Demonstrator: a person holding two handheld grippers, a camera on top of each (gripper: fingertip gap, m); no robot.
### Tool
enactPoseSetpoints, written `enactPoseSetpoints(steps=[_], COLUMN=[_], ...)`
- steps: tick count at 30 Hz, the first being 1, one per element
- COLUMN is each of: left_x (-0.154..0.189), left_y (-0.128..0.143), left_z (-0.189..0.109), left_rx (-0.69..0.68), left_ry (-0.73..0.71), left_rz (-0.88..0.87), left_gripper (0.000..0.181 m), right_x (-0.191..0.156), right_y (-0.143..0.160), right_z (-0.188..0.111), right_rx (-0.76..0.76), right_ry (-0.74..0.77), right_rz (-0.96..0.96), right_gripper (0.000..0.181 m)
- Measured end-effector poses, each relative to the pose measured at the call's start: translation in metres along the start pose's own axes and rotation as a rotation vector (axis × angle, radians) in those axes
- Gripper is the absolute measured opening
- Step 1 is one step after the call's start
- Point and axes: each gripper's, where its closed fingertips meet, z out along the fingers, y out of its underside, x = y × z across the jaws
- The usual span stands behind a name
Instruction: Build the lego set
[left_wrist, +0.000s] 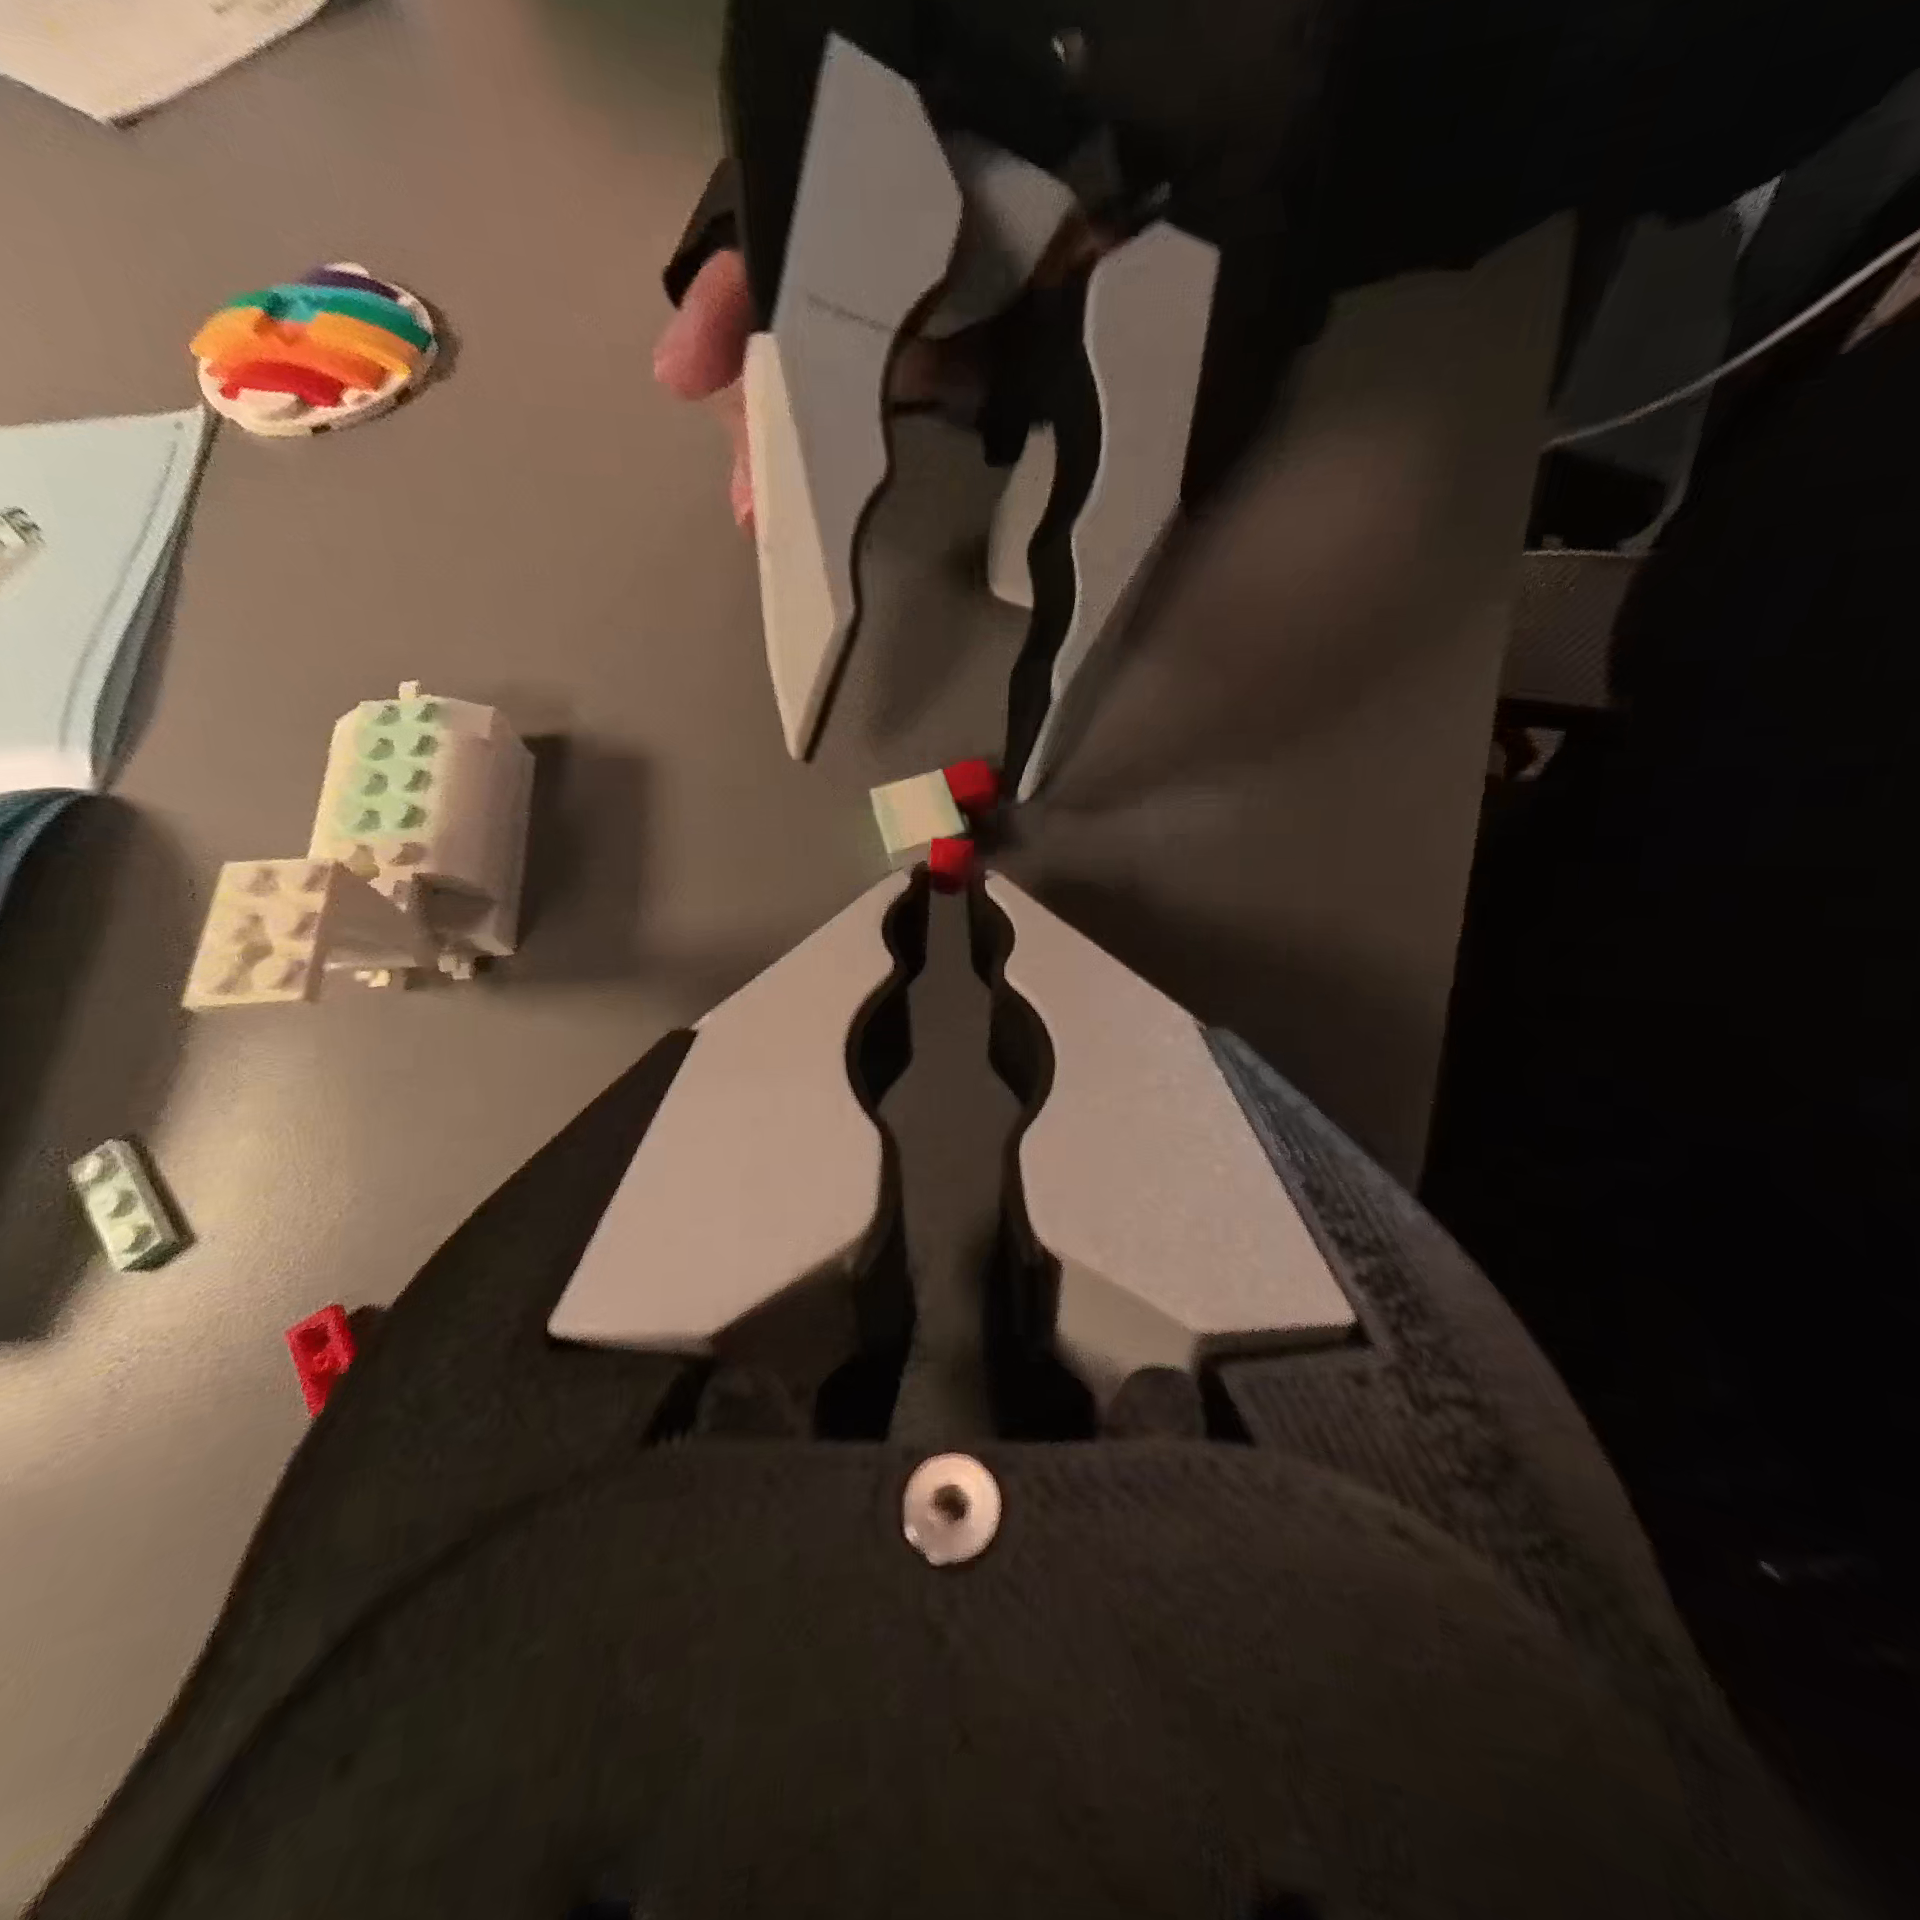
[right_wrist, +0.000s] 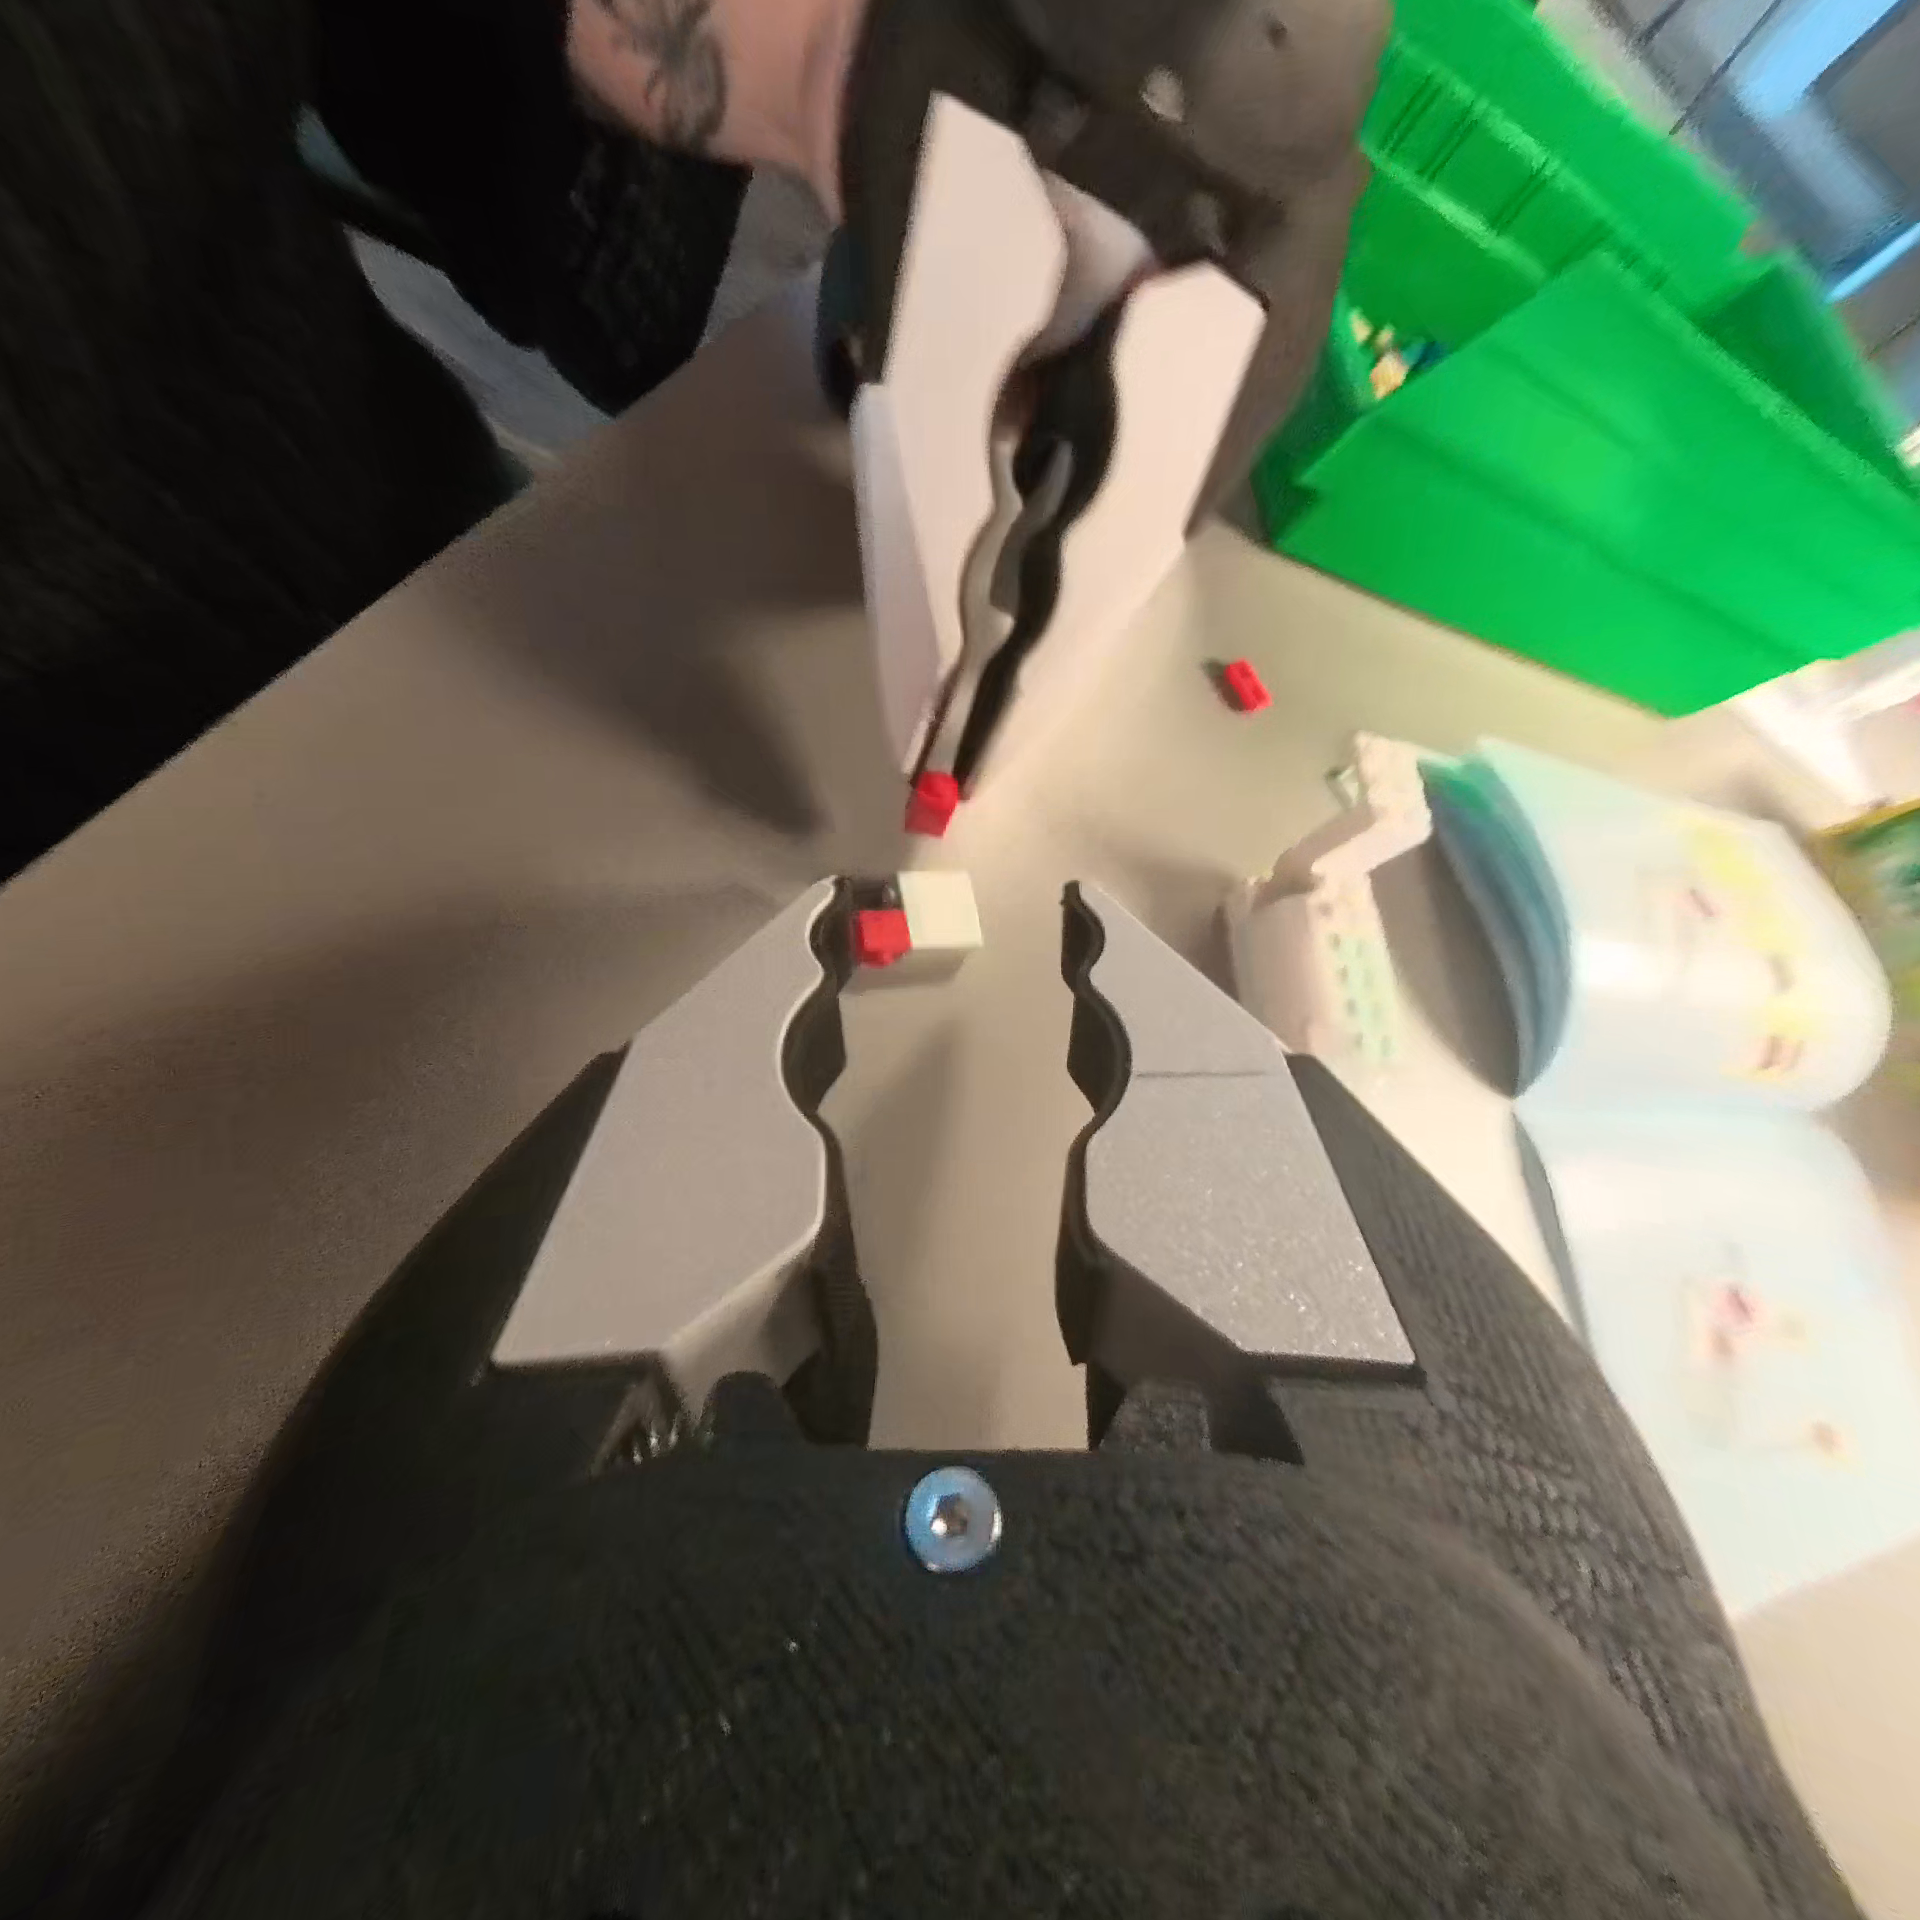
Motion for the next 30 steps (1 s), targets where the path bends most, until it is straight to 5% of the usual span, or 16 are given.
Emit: enactPoseSetpoints(steps=[10, 13, 16, 24, 30], left_x=[0.002, 0.0, -0.005, -0.001, 0.0], left_y=[-0.004, -0.012, -0.019, -0.031, -0.03], left_z=[-0.005, -0.009, -0.011, 0.009, 0.019], left_rx=[0.028, 0.074, 0.112, 0.11, 0.035], left_ry=[-0.107, -0.152, -0.215, -0.25, -0.228], left_rz=[0.165, 0.215, 0.291, 0.501, 0.585], left_gripper=[0.006, 0.006, 0.006, 0.006, 0.006], right_x=[-0.008, 0.005, 0.011, -0.006, 0.001], right_y=[0.008, 0.017, 0.019, 0.023, 0.029], right_z=[0.005, 0.002, -0.008, -0.034, -0.036], right_rx=[-0.068, -0.137, -0.149, -0.242, -0.273], right_ry=[-0.208, -0.144, -0.134, -0.391, -0.354], right_rz=[0.19, 0.317, 0.553, 1.533, 1.648], right_gripper=[0.033, 0.027, 0.027, 0.027, 0.027])
